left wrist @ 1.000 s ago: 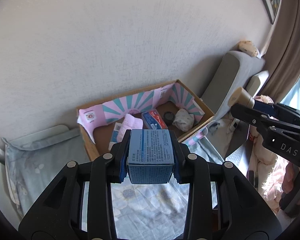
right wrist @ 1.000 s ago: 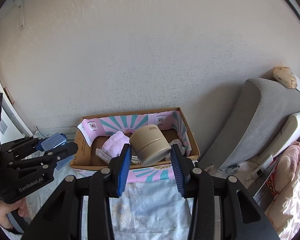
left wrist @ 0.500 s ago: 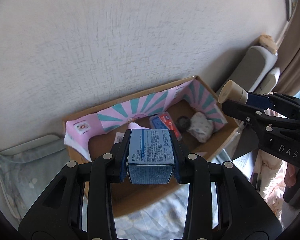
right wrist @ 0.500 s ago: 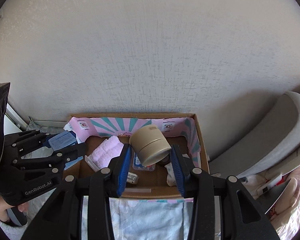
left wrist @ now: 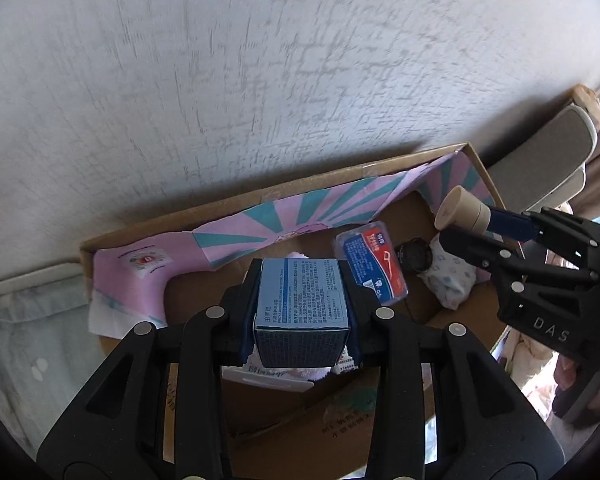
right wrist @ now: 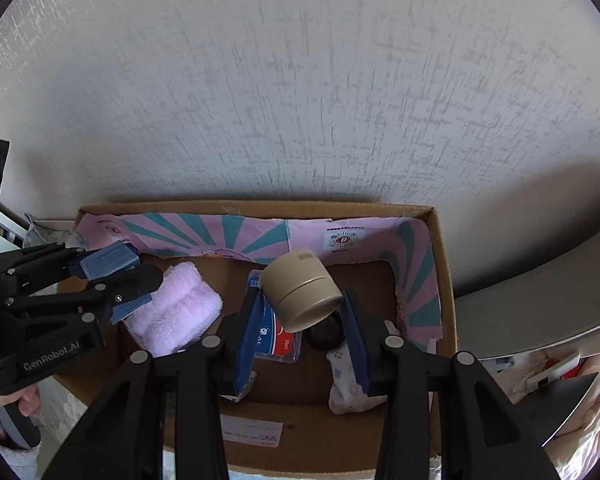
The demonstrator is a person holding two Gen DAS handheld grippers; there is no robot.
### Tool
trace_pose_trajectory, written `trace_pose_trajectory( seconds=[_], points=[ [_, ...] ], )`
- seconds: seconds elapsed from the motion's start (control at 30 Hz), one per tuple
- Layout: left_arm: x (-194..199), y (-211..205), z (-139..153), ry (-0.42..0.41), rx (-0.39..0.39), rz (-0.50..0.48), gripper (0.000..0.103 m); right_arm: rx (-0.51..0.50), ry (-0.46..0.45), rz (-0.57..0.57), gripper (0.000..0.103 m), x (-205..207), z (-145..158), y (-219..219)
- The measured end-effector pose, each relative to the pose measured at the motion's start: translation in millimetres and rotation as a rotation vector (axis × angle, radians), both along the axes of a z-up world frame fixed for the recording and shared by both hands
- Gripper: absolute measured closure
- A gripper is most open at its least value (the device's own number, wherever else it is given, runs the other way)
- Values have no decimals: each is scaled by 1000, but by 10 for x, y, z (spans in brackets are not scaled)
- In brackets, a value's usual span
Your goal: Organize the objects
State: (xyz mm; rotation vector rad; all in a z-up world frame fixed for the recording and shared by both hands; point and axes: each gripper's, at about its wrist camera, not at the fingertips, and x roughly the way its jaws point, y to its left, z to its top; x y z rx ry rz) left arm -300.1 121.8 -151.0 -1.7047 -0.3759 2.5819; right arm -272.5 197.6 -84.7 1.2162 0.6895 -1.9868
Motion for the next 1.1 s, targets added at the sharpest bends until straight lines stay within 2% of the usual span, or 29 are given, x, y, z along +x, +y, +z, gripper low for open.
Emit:
trace_pose_trajectory(
  seconds=[0.3,0.4,0.43,0.47,0.5,0.53,0.6,0.63,0.83,1.1],
  points=[
    [-84,-34,8,-46,10,18,71,5,-15,30,66,21,20,16],
    [-113,-32,2,-59,12,29,71,16,-58,53,64,50,8,25],
    [-123,-33,5,-60,3,47,70,16,-74,63,54,60,-1,32],
    [-137,-30,6,-66,-10,63,69,21,-87,73,32,71,-17,42],
    [-150,-28,5,-71,-12,68,65,26,-82,82,19,99,-34,68],
    [-164,-22,6,-76,-14,76,46,36,-69,93,0,129,-45,87],
    [-182,-8,-5,-84,-12,75,3,52,-50,116,0,215,-72,119],
    [-181,-12,-23,-80,-13,78,0,64,-47,124,0,204,-90,137],
    [-215,55,-187,-94,7,75,0,55,-18,147,1,268,-92,193],
    [-223,233,-126,-75,17,76,0,46,-20,132,1,302,-40,179]
  ],
)
